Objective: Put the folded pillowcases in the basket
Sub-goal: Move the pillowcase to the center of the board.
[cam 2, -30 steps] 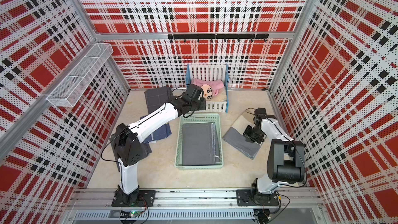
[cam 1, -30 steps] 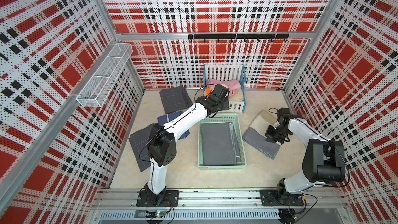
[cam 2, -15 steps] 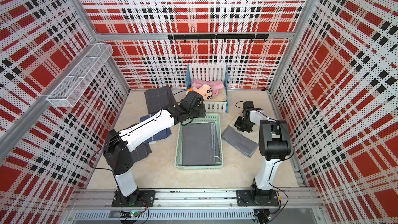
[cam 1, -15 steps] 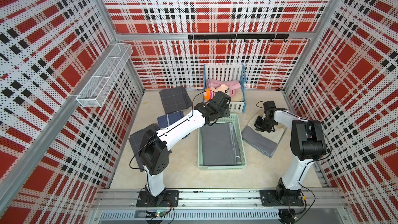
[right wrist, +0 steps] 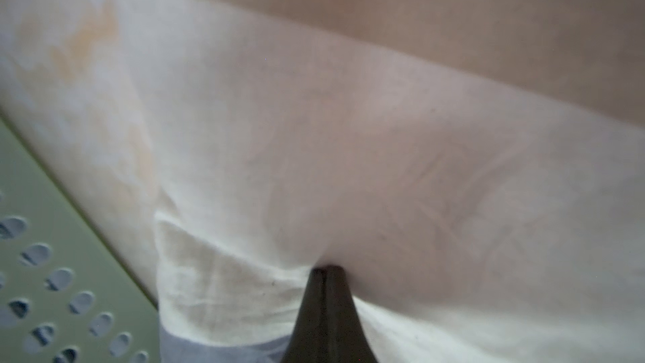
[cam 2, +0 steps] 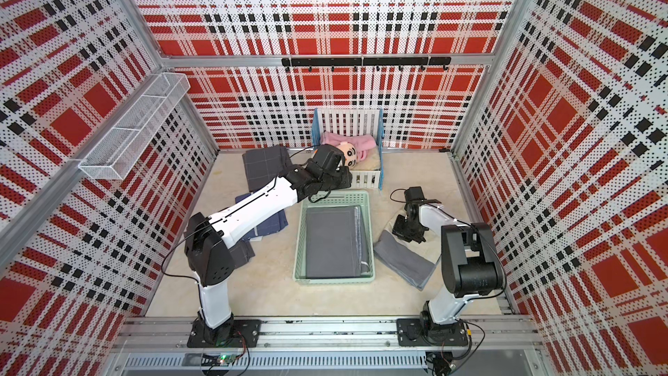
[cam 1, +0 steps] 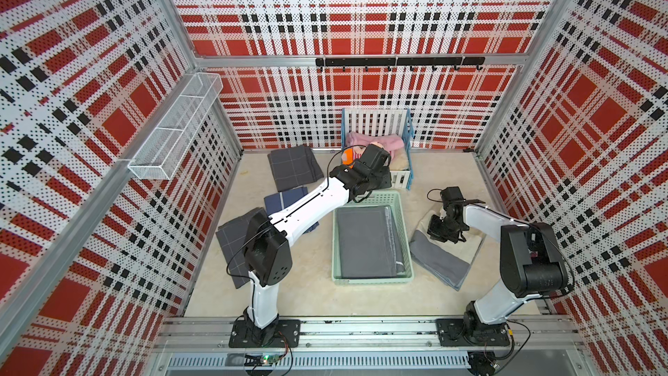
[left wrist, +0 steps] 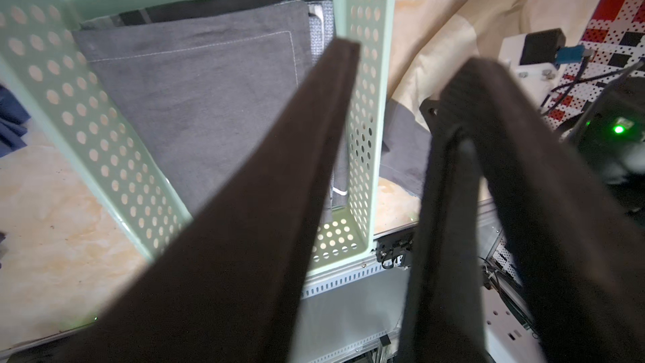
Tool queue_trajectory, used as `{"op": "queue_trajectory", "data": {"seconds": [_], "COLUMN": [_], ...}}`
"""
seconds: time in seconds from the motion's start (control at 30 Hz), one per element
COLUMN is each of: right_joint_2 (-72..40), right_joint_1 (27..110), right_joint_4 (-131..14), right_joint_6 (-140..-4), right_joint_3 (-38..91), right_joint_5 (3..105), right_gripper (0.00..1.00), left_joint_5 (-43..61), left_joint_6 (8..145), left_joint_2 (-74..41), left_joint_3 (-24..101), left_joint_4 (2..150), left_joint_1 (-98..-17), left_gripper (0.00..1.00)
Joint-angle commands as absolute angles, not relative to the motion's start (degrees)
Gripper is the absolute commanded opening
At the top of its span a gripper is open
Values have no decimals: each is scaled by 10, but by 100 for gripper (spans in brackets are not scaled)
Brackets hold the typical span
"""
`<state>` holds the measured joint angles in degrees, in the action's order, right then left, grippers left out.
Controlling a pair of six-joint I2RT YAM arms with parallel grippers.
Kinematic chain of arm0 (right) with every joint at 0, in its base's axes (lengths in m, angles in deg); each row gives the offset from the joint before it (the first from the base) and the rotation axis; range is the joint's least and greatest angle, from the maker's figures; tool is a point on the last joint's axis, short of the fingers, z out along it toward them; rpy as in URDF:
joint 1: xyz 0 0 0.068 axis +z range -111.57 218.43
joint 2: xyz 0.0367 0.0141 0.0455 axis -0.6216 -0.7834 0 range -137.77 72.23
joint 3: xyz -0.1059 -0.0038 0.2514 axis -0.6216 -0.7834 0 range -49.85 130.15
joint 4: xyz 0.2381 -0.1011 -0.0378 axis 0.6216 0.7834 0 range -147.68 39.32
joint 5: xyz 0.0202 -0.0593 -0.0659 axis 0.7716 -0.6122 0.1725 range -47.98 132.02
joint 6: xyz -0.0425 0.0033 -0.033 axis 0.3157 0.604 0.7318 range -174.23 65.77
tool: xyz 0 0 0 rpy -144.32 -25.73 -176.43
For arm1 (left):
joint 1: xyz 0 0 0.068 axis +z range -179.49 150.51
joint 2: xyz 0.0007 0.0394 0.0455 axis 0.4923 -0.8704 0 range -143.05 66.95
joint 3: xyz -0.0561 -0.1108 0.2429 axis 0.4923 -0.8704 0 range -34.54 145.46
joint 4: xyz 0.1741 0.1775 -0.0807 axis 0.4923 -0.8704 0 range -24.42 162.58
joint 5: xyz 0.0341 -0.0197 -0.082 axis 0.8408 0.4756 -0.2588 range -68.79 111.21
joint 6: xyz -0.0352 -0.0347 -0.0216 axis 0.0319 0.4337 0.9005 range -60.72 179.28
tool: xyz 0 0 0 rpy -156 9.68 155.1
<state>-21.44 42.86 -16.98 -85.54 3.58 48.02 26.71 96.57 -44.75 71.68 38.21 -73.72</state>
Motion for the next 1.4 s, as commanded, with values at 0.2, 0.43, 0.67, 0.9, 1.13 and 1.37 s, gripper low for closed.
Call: {"op": "queue_trajectory", "data": {"seconds": [0.2, 0.43, 0.67, 0.9, 1.13, 1.37], "right_joint_2": [-130, -185, -283, -338, -324, -227], "right_joint_1": [372, 290, 286, 337, 367, 367], "right_joint_4": [-99, -126, -170, -219, -188, -146], "right_joint_6": [-837, -847, -873, -841, -811, -840], "right_joint_3": [71, 81, 90, 162, 203, 201], "right_joint_5": [370, 383, 385, 432, 392, 375], "right_gripper": [0, 0, 0, 0, 0, 0], "left_joint_5": [213, 187, 146, 101, 50, 34], "left_joint_6": [989, 998, 951, 929, 954, 965], "left_joint_2": [-535, -597, -633, -692, -743, -773], "left_joint_3": [845, 909, 935, 948, 973, 980], "left_joint_4": [381, 380, 380, 404, 440, 454], "left_joint_1": [-762, -774, -774, -750, -731, -734], "left_gripper": [30, 28, 28, 28, 29, 30]}}
